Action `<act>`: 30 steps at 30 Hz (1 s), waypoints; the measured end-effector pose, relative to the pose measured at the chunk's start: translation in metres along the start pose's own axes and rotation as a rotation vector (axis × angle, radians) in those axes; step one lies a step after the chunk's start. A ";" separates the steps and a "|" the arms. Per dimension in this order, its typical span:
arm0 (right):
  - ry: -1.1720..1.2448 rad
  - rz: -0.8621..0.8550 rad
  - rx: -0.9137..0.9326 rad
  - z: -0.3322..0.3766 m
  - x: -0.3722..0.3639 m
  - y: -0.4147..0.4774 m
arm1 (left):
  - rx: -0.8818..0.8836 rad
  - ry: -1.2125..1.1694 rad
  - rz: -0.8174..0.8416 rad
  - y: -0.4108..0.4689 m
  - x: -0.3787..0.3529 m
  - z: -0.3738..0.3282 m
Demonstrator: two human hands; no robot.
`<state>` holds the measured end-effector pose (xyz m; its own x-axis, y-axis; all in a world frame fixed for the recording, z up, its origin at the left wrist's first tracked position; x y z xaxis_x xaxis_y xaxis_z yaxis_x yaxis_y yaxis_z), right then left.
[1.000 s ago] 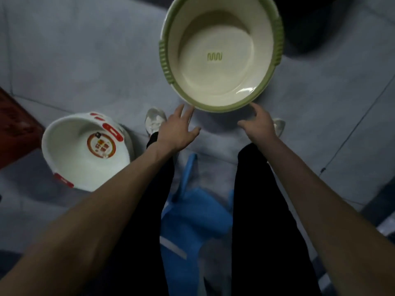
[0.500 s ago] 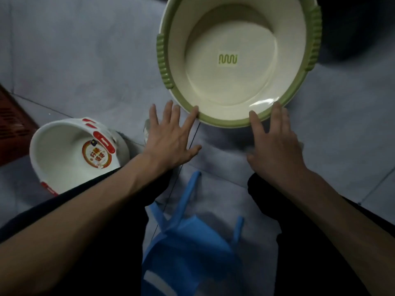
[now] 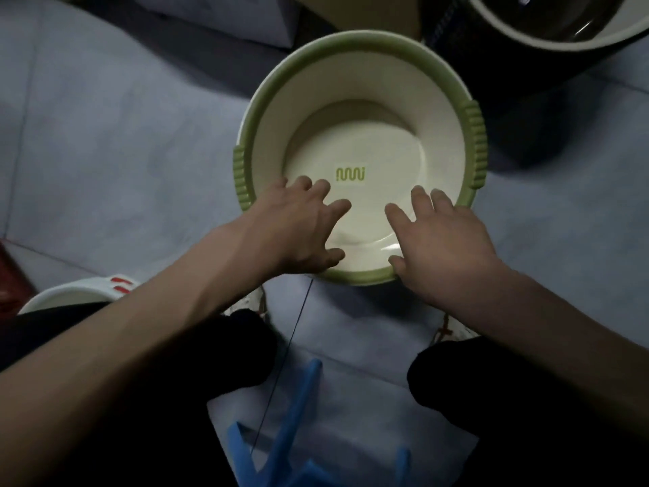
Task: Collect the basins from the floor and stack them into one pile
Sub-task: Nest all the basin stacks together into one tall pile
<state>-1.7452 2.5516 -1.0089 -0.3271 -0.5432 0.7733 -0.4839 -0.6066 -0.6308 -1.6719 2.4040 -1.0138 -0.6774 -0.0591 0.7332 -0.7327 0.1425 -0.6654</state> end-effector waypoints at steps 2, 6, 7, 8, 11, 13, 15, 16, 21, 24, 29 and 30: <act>-0.011 -0.015 0.008 -0.004 0.003 0.000 | 0.011 0.021 0.014 0.002 0.008 0.004; 0.003 -0.047 0.020 -0.004 0.008 -0.019 | 0.043 0.077 0.045 0.000 0.020 0.000; 0.014 -0.057 0.023 -0.003 0.008 -0.026 | 0.046 0.074 0.046 -0.002 0.023 -0.003; 0.030 -0.071 0.024 -0.003 0.009 -0.032 | 0.048 0.068 0.040 -0.003 0.025 -0.006; 0.040 -0.103 0.024 -0.004 0.009 -0.049 | 0.043 0.041 0.011 -0.008 0.032 -0.016; 0.040 -0.128 0.027 -0.005 0.008 -0.059 | 0.039 0.064 -0.010 -0.012 0.036 -0.023; 0.027 -0.140 0.033 -0.007 0.005 -0.069 | 0.056 0.078 -0.014 -0.018 0.041 -0.026; 0.013 -0.144 0.036 -0.008 0.003 -0.073 | 0.071 0.086 -0.010 -0.021 0.043 -0.026; -0.019 -0.109 0.010 -0.012 -0.007 -0.089 | 0.106 0.114 -0.022 -0.031 0.045 -0.028; 0.015 -0.093 -0.017 -0.010 -0.008 -0.093 | 0.097 0.054 -0.058 -0.034 0.037 -0.033; 0.061 -0.153 -0.089 -0.007 0.000 -0.103 | 0.118 0.031 -0.136 -0.044 0.012 -0.049; 0.063 -0.170 -0.097 -0.006 0.002 -0.105 | 0.113 0.029 -0.174 -0.049 0.009 -0.052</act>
<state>-1.6999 2.6181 -0.9406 -0.2829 -0.3985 0.8724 -0.6117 -0.6257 -0.4842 -1.6389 2.4480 -0.9677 -0.5386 -0.0440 0.8414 -0.8425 0.0205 -0.5383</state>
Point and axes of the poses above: each hand's wrist, its own y-axis towards the middle knuckle, its own x-axis out of the back of the hand, z = x × y, the point moved 5 cm from there along y, towards the middle knuckle, and after that the axes turned 6 degrees about -x, right-handed, at the moved point
